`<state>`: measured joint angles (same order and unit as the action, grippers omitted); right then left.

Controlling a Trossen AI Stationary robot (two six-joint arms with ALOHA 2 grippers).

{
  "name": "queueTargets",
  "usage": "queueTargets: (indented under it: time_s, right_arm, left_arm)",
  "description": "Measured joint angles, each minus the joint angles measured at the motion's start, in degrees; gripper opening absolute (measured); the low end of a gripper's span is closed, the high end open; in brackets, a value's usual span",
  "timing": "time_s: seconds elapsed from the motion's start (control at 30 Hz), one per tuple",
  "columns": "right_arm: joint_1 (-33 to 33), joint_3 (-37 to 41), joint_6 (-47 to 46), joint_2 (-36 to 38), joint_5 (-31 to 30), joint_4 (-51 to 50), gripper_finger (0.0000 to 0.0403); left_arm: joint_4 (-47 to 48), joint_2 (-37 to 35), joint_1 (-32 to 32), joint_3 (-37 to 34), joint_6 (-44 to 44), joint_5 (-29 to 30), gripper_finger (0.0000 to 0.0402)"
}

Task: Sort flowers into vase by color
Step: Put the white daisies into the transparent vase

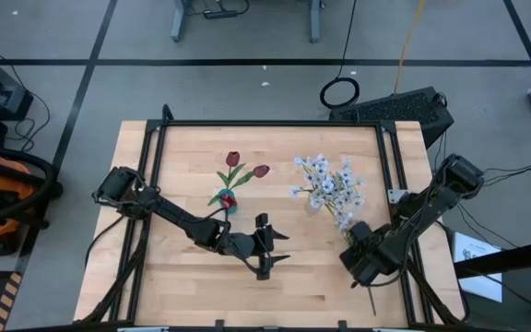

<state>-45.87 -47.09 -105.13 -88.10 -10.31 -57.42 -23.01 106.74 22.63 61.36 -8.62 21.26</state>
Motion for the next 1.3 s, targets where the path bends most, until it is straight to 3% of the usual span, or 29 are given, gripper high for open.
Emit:
queueTargets:
  time_s: [0.27, 0.43, 0.57, 0.8, 0.87, 1.1, 1.3]
  right_arm:
    - [0.0, 5.2, -1.9, -0.2, -0.3, 11.1, 0.0276]
    - [0.0, 5.7, -2.2, -0.1, -0.6, 11.4, 0.0237]
    - [0.0, 5.8, -2.2, -0.1, -1.4, 11.3, 0.0181]
    - [-0.8, 6.0, -2.2, -0.2, -4.5, 12.6, 0.0036]
    - [-1.5, 6.0, -1.7, -0.3, -5.5, 13.7, 0.0012]
    - [-5.5, 0.3, 0.9, -0.4, -7.2, 15.9, 0.0004]
    - [-9.8, -10.2, 8.7, -0.4, -19.6, 16.5, 0.0003]
  left_arm:
    - [0.0, 0.0, 0.6, 0.0, 0.0, 0.0, 0.0251]
    - [0.0, -0.1, 1.3, 0.0, 0.0, 0.0, 0.0251]
    - [0.0, -0.1, 1.5, 0.0, -0.1, 0.0, 0.0251]
    - [0.0, -0.1, 1.9, 0.0, -1.6, 0.0, 0.0251]
    - [-0.2, -0.1, 2.3, 0.0, -1.6, 0.0, 0.0251]
    - [-2.8, -0.1, 4.2, 0.0, -1.6, 0.0, 0.0251]
    - [-7.0, -0.1, 5.7, 0.0, -2.8, 0.0, 0.0251]
